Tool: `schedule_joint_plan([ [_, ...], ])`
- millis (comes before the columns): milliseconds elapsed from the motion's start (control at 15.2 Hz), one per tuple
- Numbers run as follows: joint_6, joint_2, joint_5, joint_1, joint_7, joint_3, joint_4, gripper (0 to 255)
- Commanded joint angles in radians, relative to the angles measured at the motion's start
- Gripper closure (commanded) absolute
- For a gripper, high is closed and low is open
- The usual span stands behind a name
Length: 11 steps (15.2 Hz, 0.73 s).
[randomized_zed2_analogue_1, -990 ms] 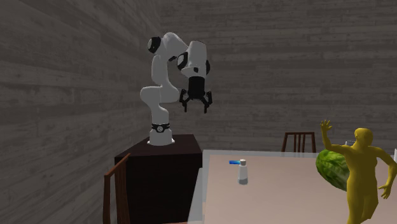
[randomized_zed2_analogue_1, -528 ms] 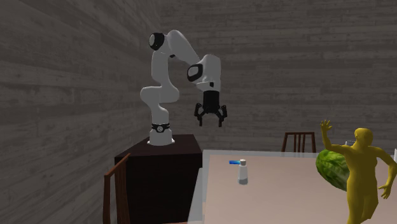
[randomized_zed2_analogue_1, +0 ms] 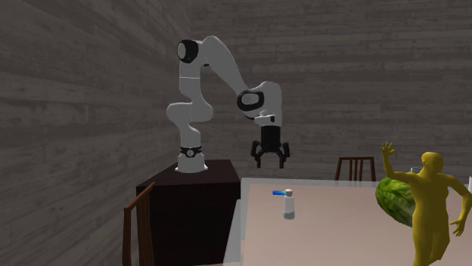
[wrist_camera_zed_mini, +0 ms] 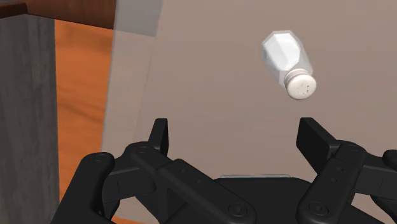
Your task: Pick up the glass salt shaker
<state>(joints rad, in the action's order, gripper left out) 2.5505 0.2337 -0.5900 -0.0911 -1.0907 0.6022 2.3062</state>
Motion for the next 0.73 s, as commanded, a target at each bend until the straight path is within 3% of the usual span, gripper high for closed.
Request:
schedule_joint_plan([
  [0,-0.007,0.08,-0.081,-0.05,-0.085,-0.026,-0.056,0],
  [396,-0.042,0.316,-0.225,-0.205,-0.236,-0.112,-0.265,0],
  [660,-0.016,0.361,-0.265,-0.229,-0.27,-0.143,-0.278,0],
])
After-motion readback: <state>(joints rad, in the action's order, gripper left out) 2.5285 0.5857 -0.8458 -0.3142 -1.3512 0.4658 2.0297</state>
